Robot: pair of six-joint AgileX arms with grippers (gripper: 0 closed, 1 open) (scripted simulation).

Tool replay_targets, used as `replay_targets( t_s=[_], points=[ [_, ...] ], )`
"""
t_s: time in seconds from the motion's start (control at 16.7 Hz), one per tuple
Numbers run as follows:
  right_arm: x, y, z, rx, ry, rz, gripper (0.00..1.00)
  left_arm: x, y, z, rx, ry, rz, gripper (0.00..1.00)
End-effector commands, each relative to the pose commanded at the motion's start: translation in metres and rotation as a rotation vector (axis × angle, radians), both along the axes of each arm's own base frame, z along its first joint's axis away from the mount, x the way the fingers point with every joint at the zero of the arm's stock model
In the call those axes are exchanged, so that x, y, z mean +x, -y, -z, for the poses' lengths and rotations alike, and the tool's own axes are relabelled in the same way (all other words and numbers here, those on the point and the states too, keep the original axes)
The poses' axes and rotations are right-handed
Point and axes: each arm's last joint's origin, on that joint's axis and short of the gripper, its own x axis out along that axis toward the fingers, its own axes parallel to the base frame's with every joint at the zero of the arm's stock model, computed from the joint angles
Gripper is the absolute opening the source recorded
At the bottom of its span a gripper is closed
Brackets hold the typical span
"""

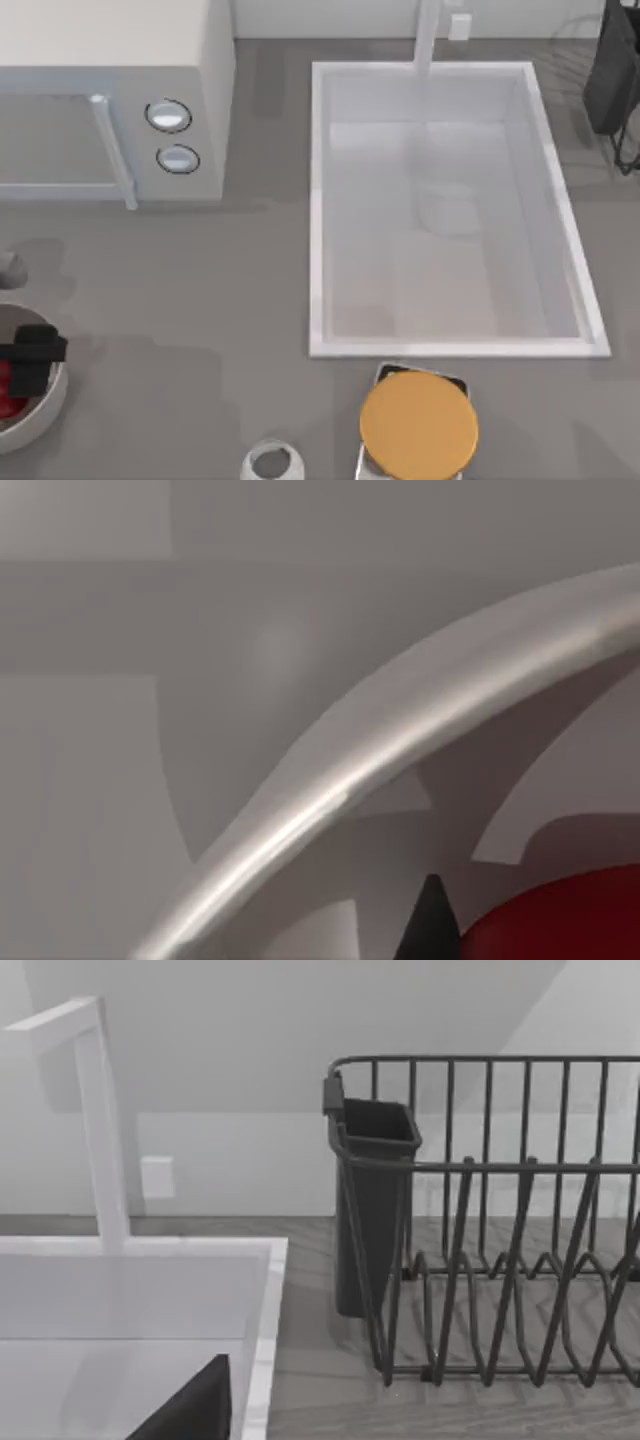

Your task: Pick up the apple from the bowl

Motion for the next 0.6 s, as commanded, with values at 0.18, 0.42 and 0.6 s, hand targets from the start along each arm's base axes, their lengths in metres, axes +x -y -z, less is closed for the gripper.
replay_targets(
  t_s=[0.18, 0.42, 0.6],
  points=[
    [0.000, 0.000, 0.000, 0.000, 0.000, 0.000, 1.00, 0.000, 0.000, 0.000, 0.000, 0.000, 0.000, 0.00],
    [0.000, 0.000, 0.000, 0.000, 0.000, 0.000, 1.00, 0.000, 0.000, 0.000, 0.000, 0.000, 0.000, 0.00],
    [0.000, 0.000, 0.000, 0.000, 0.000, 0.000, 1.00, 0.014, 0.001, -0.032, 0.000, 0.103, 0.005, 0.00]
  ],
)
